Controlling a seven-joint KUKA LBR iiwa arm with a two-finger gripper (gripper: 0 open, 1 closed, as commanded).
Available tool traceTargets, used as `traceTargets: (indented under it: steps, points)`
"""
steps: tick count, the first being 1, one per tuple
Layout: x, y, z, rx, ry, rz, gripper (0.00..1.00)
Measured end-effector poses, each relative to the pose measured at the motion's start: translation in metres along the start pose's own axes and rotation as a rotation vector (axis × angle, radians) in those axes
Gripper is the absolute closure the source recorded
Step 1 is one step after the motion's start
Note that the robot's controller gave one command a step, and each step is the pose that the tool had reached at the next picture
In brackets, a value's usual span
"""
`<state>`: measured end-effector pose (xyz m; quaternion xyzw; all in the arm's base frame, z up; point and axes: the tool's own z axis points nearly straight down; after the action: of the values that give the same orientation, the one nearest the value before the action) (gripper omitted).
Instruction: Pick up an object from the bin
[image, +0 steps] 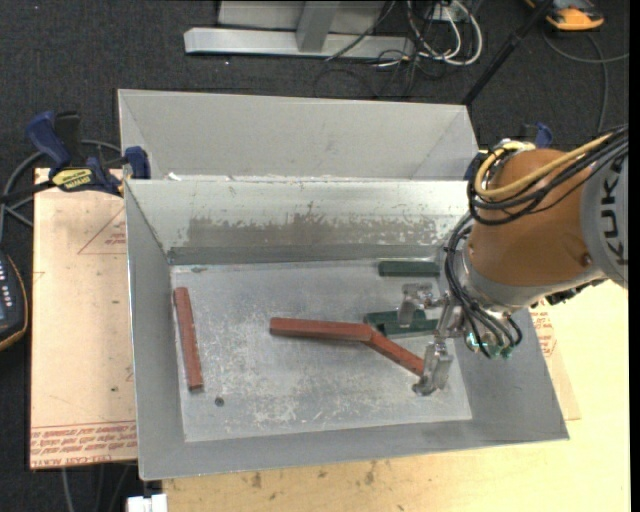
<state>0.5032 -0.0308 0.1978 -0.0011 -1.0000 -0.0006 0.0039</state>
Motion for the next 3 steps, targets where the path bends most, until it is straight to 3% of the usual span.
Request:
traceTargets:
  steps: [1,3]
  points:
    - [-0.0196,-0.0609,0.1289,-0.001,-0.014,0.150,0.00]
    - [-0.0215,-0.0601,0.1275,0.000,-0.010,0.148,0.00]
